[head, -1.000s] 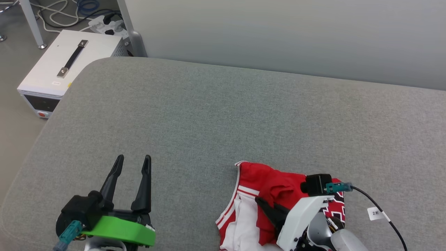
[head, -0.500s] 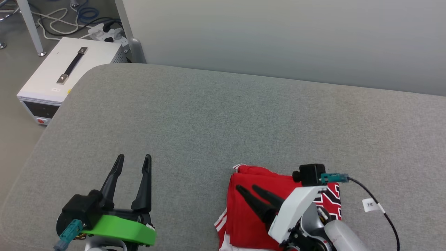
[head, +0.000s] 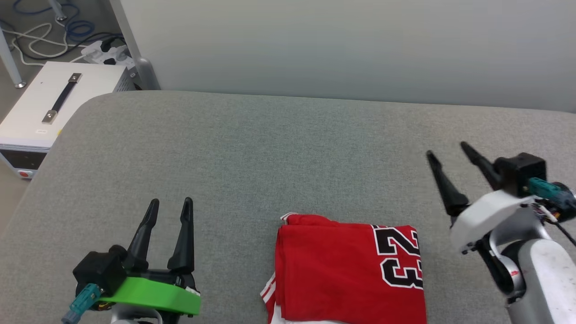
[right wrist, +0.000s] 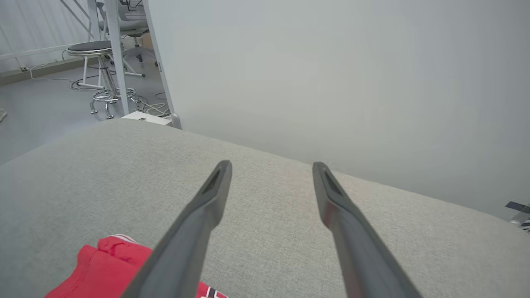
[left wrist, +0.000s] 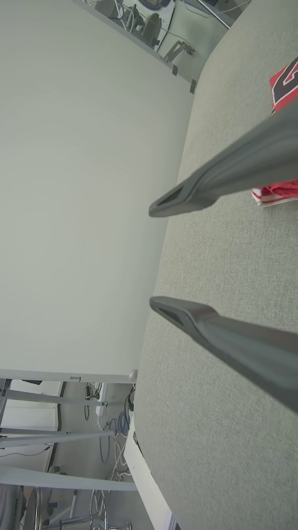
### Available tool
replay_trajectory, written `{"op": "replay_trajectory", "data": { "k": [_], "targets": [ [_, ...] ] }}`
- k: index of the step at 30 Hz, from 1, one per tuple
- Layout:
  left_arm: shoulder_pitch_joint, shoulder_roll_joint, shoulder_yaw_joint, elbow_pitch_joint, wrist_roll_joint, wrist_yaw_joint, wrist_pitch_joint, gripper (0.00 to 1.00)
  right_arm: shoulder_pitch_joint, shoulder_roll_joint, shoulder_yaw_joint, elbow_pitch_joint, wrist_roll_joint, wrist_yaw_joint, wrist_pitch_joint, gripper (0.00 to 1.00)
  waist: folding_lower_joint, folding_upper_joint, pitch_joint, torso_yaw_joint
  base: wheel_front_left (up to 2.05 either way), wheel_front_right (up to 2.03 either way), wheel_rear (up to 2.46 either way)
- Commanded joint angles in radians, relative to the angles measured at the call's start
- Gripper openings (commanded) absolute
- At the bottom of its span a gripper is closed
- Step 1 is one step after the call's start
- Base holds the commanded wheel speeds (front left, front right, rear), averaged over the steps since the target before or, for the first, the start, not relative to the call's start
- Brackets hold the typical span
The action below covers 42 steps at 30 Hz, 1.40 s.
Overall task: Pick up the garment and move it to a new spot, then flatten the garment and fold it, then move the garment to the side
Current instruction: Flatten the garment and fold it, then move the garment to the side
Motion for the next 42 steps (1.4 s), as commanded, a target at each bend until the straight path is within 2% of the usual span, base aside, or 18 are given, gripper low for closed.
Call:
{"op": "replay_trajectory", "data": {
  "k": [1, 4, 8, 15, 19, 42],
  "targets": [
    [-0.003, -0.002, -0.007, -0.003, -0.008, -0.003, -0.006, 1.0, 0.034, 0.004, -0.035, -0.019, -0.027, -0.001, -0.032, 1.0, 0.0, 0.0, 0.01, -0.01, 0.0, 0.0, 0.0],
    [-0.002, 0.0, -0.009, -0.007, -0.017, -0.003, -0.006, 1.0, 0.092, 0.01, -0.096, -0.053, -0.072, -0.001, -0.087, 1.0, 0.0, 0.0, 0.015, -0.016, 0.0, 0.0, 0.0],
    [0.001, -0.001, -0.01, -0.01, -0.019, -0.003, -0.006, 1.0, 0.175, 0.054, -0.171, -0.081, -0.09, -0.001, -0.167, 1.0, 0.0, 0.0, 0.02, -0.024, 0.0, 0.0, 0.0],
    [0.013, -0.001, -0.031, 0.01, -0.014, -0.003, -0.006, 1.0, 0.277, 0.141, -0.248, -0.085, -0.133, -0.001, -0.314, 1.0, 0.0, 0.0, 0.023, -0.029, 0.0, 0.0, 0.0],
    [0.013, 0.0, -0.04, 0.02, -0.012, -0.003, -0.006, 1.0, 0.311, 0.18, -0.278, -0.071, -0.164, -0.001, -0.364, 1.0, 0.0, 0.0, 0.025, -0.025, 0.0, 0.0, 0.0],
    [0.003, -0.008, -0.046, 0.038, 0.011, -0.003, -0.006, 1.0, 0.306, 0.197, -0.236, 0.005, -0.117, -0.001, -0.39, 1.0, 0.0, 0.0, 0.033, -0.019, 0.0, 0.0, 0.0]
  ]
}}
